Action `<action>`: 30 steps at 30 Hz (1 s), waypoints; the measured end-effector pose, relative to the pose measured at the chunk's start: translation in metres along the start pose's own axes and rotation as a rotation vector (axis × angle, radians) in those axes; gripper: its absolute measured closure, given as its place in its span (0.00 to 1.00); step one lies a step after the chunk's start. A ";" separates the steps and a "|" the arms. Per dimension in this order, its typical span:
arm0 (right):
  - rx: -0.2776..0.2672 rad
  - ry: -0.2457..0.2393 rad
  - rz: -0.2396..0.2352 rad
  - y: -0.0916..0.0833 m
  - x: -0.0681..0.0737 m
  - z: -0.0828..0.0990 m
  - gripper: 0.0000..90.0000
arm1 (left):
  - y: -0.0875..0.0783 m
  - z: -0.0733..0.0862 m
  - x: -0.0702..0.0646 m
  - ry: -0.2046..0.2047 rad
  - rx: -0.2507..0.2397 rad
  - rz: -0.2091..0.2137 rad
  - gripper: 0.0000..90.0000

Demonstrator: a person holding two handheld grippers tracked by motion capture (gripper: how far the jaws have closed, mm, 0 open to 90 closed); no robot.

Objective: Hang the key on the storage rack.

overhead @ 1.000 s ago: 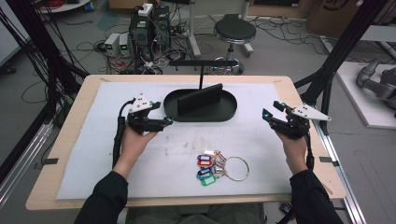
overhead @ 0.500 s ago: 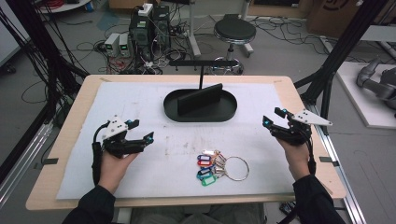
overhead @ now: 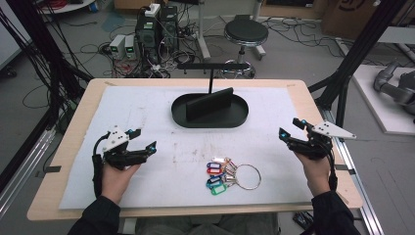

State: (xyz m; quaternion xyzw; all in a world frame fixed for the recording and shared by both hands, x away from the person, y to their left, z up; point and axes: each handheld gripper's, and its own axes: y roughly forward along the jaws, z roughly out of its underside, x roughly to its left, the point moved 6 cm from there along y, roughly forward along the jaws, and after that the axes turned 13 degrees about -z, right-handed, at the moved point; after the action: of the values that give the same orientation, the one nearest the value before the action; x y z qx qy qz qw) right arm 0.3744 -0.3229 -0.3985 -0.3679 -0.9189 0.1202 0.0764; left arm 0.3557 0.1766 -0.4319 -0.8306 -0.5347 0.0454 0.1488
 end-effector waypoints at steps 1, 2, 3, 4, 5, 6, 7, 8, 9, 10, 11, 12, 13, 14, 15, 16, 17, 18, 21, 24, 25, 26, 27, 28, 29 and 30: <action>0.000 0.000 0.000 0.000 0.000 0.000 0.33 | 0.000 0.000 0.000 0.000 0.000 0.000 0.28; 0.006 0.001 0.002 -0.001 0.002 0.001 0.32 | -0.001 0.001 0.002 -0.002 -0.003 -0.009 0.28; 0.006 0.001 0.002 -0.001 0.002 0.001 0.32 | -0.001 0.001 0.002 -0.002 -0.003 -0.009 0.28; -0.007 -0.007 0.005 -0.001 0.004 0.003 0.32 | -0.002 0.002 0.005 -0.003 -0.002 -0.014 0.28; -0.007 -0.006 0.007 -0.001 0.004 0.005 0.33 | -0.002 0.002 0.006 -0.003 0.001 -0.017 0.28; 0.004 -0.003 0.006 -0.001 0.006 0.007 0.32 | -0.002 0.003 0.008 -0.001 0.002 -0.022 0.28; 0.004 -0.003 0.006 -0.001 0.006 0.007 0.32 | -0.002 0.003 0.008 -0.001 0.002 -0.022 0.28; 0.025 -0.019 0.011 0.000 0.007 0.010 0.32 | -0.003 0.003 0.010 -0.005 0.001 -0.028 0.28; 0.025 -0.019 0.011 0.000 0.007 0.010 0.32 | -0.003 0.003 0.010 -0.005 0.001 -0.028 0.28; 0.030 -0.021 0.014 0.000 0.008 0.010 0.32 | -0.003 0.004 0.010 -0.005 0.003 -0.030 0.28; 0.035 -0.015 0.008 0.001 0.009 0.012 0.32 | -0.002 0.004 0.011 -0.003 0.007 -0.034 0.28; 0.037 -0.014 0.004 0.002 0.010 0.013 0.32 | -0.001 0.005 0.011 -0.001 0.010 -0.033 0.28; 0.041 -0.011 0.000 0.003 0.011 0.014 0.32 | -0.001 0.005 0.011 -0.001 0.010 -0.033 0.28; 0.044 -0.012 -0.004 0.004 0.011 0.015 0.32 | -0.001 0.006 0.011 0.004 0.017 -0.036 0.28; 0.054 -0.011 -0.006 0.005 0.012 0.016 0.32 | -0.001 0.006 0.011 0.004 0.017 -0.036 0.28; 0.061 -0.005 -0.010 0.006 0.012 0.017 0.32 | -0.001 0.006 0.010 0.008 0.017 -0.035 0.28; 0.067 0.005 -0.015 0.007 0.012 0.018 0.32 | -0.001 0.006 0.010 0.004 0.017 -0.037 0.28; 0.075 0.020 -0.026 0.009 0.013 0.019 0.32 | -0.001 0.005 0.010 0.003 0.016 -0.038 0.28; 0.089 0.016 -0.034 0.011 0.016 0.021 0.33 | -0.001 0.005 0.010 0.009 0.015 -0.040 0.28; 0.099 0.003 -0.040 0.013 0.018 0.022 0.37 | 0.000 0.005 0.010 0.014 0.019 -0.042 0.28; 0.104 -0.004 -0.050 0.014 0.019 0.023 0.40 | 0.001 0.006 0.009 0.011 0.020 -0.042 0.28; 0.126 -0.009 -0.069 0.016 0.021 0.025 0.42 | 0.001 0.007 0.010 0.016 0.026 -0.041 0.28; 0.139 -0.008 -0.079 0.018 0.022 0.026 0.44 | 0.001 0.008 0.010 0.017 0.029 -0.043 0.28; 0.139 -0.008 -0.079 0.018 0.022 0.026 0.44 | 0.001 0.008 0.010 0.017 0.029 -0.043 0.28; 0.151 -0.014 -0.087 0.019 0.023 0.027 0.46 | 0.002 0.008 0.010 0.017 0.029 -0.042 0.28; 0.171 -0.015 -0.103 0.021 0.027 0.029 0.49 | 0.002 0.008 0.011 0.018 0.031 -0.042 0.28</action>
State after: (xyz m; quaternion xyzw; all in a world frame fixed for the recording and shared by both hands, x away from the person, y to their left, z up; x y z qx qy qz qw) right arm 0.3620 -0.2941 -0.4306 -0.3116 -0.9235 0.1969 0.1067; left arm 0.3601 0.1876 -0.4391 -0.8170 -0.5501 0.0431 0.1673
